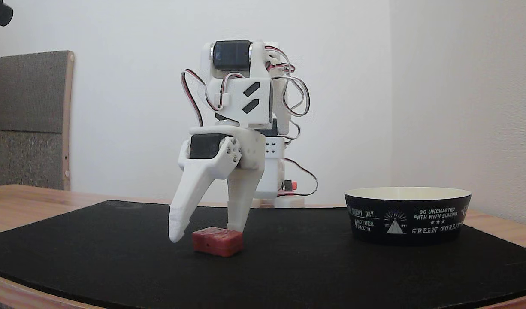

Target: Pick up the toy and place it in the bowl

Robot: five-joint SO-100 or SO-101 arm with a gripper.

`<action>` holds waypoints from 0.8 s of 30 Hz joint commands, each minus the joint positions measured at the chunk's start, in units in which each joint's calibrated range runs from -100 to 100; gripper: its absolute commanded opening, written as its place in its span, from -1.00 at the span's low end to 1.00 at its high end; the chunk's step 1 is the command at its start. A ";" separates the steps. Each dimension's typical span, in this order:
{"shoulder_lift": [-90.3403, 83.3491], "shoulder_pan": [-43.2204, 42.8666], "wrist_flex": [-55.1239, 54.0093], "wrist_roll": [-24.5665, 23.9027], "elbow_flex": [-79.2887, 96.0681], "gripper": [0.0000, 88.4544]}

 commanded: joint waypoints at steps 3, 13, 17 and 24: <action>1.85 0.11 -3.37 -0.58 -1.55 -0.15; 3.43 0.11 -6.93 -0.05 -1.55 -0.63; 4.35 0.03 -6.93 0.00 -1.55 -0.66; 4.02 0.28 -6.84 0.10 -1.55 -0.90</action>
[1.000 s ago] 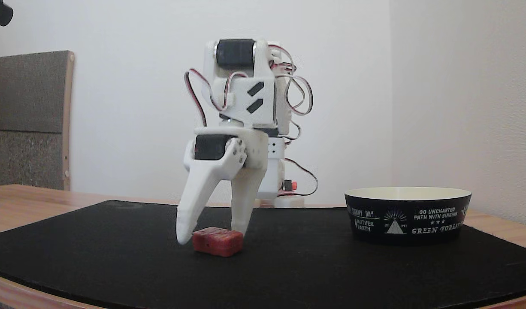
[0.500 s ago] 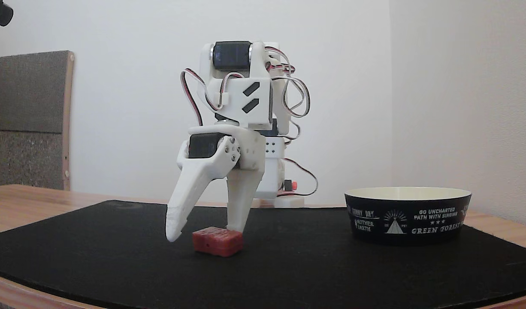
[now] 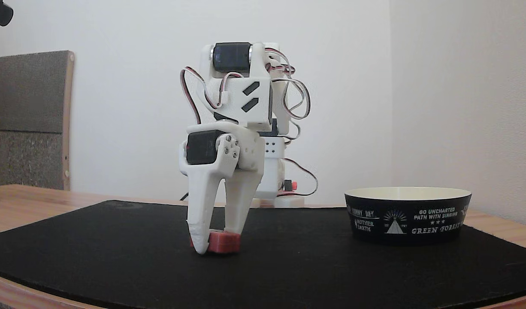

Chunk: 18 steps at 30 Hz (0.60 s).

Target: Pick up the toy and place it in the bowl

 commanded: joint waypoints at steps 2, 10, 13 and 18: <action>-0.15 0.20 -0.51 0.46 -0.32 -0.95; -11.74 -0.89 6.18 0.41 -0.32 -0.95; -20.91 -5.74 9.65 0.52 -0.14 -0.95; -32.83 -17.70 17.19 6.15 0.58 -0.95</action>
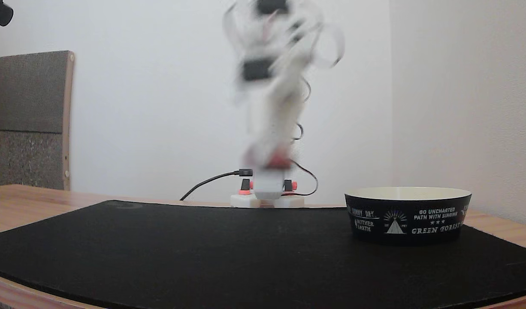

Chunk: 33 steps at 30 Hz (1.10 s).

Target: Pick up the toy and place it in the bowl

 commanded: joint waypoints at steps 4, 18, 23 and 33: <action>-14.60 -19.26 9.10 5.88 0.20 -0.95; -14.52 -21.94 3.51 5.62 20.21 -0.19; -16.18 -18.67 -2.59 5.83 25.16 -0.19; -45.03 -5.12 -25.28 5.51 66.98 -0.19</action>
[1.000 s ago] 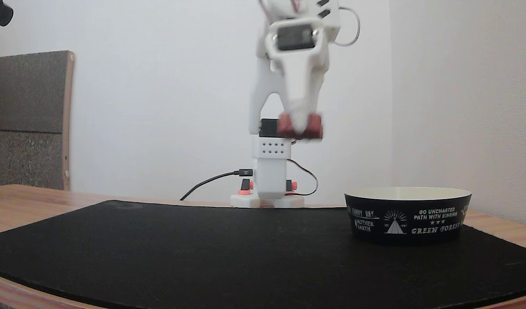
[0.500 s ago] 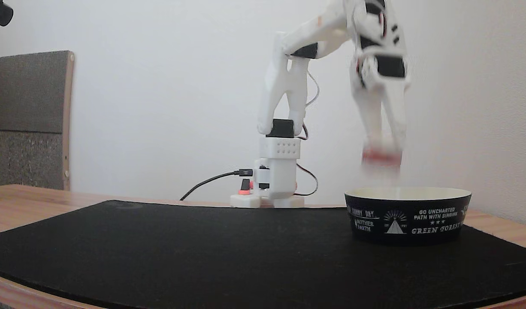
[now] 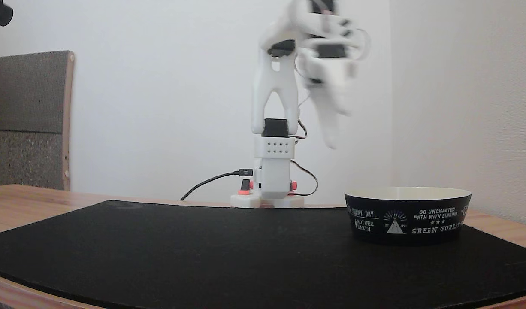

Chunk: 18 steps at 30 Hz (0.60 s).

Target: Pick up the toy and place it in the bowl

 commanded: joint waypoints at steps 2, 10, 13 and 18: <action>-20.14 4.45 -19.98 -0.10 34.22 -0.21; -48.65 4.45 -32.77 -0.20 70.09 -0.91; -59.24 4.53 -32.94 -0.20 80.18 -0.95; -73.74 5.12 -32.43 0.16 90.64 -0.95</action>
